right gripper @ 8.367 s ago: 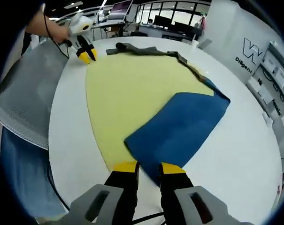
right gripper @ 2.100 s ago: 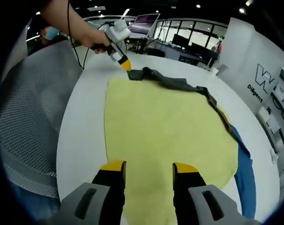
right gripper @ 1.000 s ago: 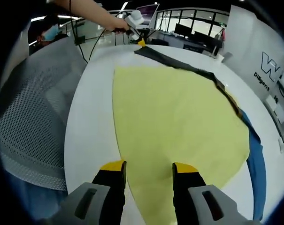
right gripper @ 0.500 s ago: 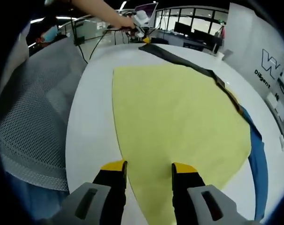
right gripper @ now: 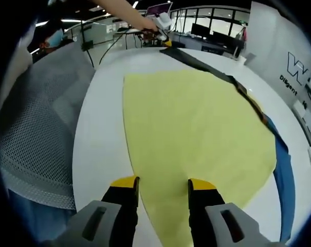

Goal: Fold the garment on the visible template until the final outline fits inside the template.

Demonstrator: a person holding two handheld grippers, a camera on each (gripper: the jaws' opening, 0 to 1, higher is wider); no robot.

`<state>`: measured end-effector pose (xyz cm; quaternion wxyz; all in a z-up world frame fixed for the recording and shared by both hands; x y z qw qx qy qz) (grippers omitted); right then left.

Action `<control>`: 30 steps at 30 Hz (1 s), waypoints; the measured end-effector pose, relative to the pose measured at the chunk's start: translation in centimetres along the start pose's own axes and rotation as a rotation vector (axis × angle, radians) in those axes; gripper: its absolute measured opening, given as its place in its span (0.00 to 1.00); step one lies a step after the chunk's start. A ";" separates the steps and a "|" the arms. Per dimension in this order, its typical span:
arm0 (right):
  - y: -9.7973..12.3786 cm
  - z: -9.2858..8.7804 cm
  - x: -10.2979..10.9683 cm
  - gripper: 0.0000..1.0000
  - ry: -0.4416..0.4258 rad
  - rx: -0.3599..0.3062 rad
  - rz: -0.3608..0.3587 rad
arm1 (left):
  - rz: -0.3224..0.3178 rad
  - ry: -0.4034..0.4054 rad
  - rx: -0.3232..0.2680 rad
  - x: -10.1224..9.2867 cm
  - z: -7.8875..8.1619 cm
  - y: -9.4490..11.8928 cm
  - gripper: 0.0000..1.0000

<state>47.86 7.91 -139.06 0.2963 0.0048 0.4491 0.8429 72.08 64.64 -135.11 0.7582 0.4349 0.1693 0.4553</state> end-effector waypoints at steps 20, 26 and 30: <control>0.1 -0.1 0.1 0.32 -0.030 -0.004 -0.007 | 0.021 0.046 0.014 0.3 -0.7 0.6 0.08; 0.2 -0.2 0.1 0.32 -0.035 -0.010 -0.009 | -0.042 0.032 -0.034 -2.0 -0.2 1.7 0.14; 0.2 -0.2 0.2 0.31 -0.035 -0.013 -0.012 | -0.093 0.026 -0.023 -4.0 -1.0 1.8 0.18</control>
Point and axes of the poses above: the point that each gripper's makers call its tool centre point, and the gripper's own axes: y roughly backward along the fingers, x roughly to its left, z roughly out of its top, the point moved 7 cm from there along y, roughly backward along the fingers, and after that the axes turned 14 degrees about -z, right-handed, at the moved point
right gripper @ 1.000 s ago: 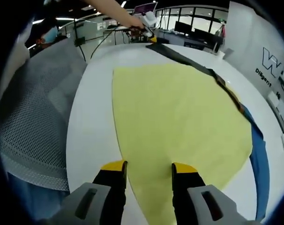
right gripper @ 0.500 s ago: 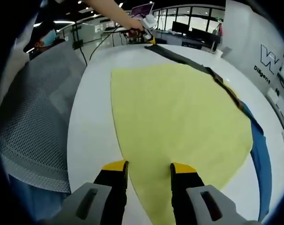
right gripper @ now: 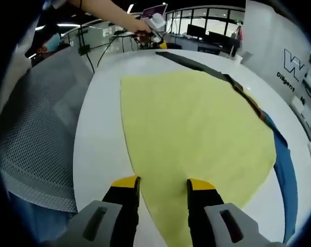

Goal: Fold the garment on the visible template until the final outline fits inside the template.

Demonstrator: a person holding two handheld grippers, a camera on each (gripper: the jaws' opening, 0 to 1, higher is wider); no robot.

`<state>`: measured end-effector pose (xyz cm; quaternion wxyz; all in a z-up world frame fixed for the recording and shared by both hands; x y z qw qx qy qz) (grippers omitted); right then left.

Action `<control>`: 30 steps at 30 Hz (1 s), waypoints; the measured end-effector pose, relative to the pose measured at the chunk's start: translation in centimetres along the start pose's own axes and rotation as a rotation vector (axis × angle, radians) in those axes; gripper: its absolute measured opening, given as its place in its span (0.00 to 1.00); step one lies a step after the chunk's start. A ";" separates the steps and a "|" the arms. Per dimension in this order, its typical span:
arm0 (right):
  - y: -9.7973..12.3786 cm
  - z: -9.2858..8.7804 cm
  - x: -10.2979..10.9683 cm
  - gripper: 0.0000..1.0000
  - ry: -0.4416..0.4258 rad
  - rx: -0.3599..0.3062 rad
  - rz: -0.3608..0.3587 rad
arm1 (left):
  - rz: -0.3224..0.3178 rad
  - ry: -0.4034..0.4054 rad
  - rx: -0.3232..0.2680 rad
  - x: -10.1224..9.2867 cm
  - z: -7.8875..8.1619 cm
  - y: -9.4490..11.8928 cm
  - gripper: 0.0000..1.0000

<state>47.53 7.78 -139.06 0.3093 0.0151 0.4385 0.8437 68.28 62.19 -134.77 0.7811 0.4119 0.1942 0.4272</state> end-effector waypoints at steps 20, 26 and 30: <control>0.0 -0.1 0.0 0.31 -0.004 -0.002 0.005 | -0.090 0.022 0.081 -0.5 -2.0 -1.5 0.04; 0.0 -0.1 0.2 0.28 -0.002 -0.004 0.010 | -0.042 -0.008 0.104 1.3 -1.9 -1.6 0.04; 0.0 -0.1 0.2 0.28 -0.004 0.000 0.009 | -0.029 -0.028 0.115 1.5 -1.4 -1.8 0.05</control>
Point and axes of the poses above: the point that each gripper's makers call its tool centre point, and the gripper's own axes: y roughly backward along the fingers, x roughly to its left, z roughly out of its top, the point moved 7 cm from there along y, roughly backward along the fingers, and after that the axes turned 14 degrees about -z, right-handed, at the moved point
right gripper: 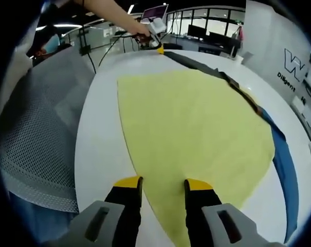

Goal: Fold the garment on the visible template until the final outline fits inside the template.

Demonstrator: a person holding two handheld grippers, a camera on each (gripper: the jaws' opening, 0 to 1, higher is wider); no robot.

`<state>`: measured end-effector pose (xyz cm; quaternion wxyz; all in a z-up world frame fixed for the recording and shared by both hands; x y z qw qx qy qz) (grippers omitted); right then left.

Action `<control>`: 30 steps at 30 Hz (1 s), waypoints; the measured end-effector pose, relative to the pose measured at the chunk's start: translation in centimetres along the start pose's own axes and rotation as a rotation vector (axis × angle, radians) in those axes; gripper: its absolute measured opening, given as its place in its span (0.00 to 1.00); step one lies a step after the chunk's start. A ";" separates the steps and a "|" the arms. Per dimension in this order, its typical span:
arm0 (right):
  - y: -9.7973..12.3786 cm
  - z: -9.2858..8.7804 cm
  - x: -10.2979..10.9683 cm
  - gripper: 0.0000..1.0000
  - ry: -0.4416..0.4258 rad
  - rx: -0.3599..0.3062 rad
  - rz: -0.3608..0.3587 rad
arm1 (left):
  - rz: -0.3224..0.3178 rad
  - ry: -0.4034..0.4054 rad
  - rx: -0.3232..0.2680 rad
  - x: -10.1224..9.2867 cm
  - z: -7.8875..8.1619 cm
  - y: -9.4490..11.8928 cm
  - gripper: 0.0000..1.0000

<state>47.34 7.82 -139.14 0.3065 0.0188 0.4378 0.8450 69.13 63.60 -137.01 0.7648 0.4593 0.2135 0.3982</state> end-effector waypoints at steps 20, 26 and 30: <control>0.1 0.2 0.9 0.20 0.005 0.004 0.008 | 0.038 -0.029 -0.110 -1.2 3.9 2.0 0.13; 0.0 0.3 1.3 0.21 -0.005 -0.008 0.008 | -0.079 -0.139 -0.238 -5.7 10.4 0.9 0.14; 0.0 0.4 1.5 0.21 -0.014 -0.009 0.006 | -0.166 -0.213 -0.280 -9.4 14.1 -0.7 0.16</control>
Point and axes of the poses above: the point that each gripper's makers call its tool centre point, and the gripper's own axes: y roughly backward along the fingers, x roughly to its left, z roughly out of its top, the point moved 7 cm from there along y, roughly backward along the fingers, and after that the axes turned 14 degrees about -z, right-handed, at the moved point
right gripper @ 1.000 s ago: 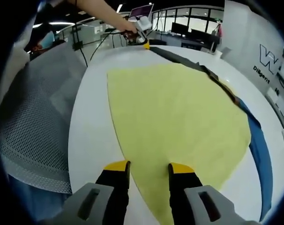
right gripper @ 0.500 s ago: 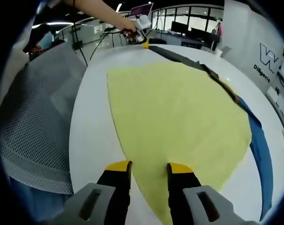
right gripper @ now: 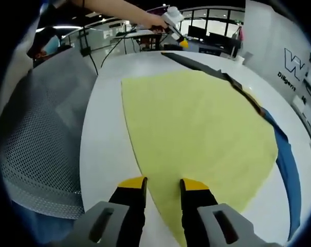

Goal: Fold the garment on the visible template until the final outline fits inside the template.

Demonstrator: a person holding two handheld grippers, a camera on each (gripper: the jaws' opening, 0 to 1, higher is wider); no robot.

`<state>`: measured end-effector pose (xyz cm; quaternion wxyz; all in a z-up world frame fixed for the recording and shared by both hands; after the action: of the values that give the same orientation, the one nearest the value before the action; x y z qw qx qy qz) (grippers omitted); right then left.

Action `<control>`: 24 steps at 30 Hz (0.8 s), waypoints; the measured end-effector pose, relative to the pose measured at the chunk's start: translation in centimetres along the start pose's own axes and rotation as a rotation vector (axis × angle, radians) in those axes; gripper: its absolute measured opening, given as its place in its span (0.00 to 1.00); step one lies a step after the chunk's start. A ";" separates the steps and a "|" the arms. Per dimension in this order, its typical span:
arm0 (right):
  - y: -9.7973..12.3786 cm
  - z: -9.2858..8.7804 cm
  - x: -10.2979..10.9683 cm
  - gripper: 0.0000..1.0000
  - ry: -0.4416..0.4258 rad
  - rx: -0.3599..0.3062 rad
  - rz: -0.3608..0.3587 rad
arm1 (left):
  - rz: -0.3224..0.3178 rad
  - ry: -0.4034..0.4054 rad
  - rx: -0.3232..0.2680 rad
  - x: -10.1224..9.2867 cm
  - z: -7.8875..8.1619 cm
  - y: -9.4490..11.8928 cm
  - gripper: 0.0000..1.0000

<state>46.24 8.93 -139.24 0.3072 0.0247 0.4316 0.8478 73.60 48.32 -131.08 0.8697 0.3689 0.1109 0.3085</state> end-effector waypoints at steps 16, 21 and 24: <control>-0.1 1.7 -4.2 0.28 0.025 -0.022 -0.034 | -0.227 -0.220 0.013 -7.2 7.1 -10.3 0.25; -1.3 3.2 -8.9 0.28 0.079 -0.049 -0.079 | -0.245 -0.286 0.018 -7.3 7.5 -11.9 0.29; -2.7 3.9 -12.2 0.27 0.098 -0.063 -0.113 | -0.244 -0.324 0.041 -6.9 7.6 -12.9 0.29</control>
<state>58.61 6.29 -136.07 0.3336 -0.0508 0.4199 0.8425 77.23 32.79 -135.15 0.8995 0.4150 0.0198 0.1350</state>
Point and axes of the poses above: the point that each gripper's makers call its tool centre point, and the gripper's own axes: y roughly backward along the fingers, x roughly to its left, z roughly out of its top, the point moved 7 cm from there along y, roughly backward along the fingers, and after that the axes turned 14 degrees about -z, right-handed, at the moved point
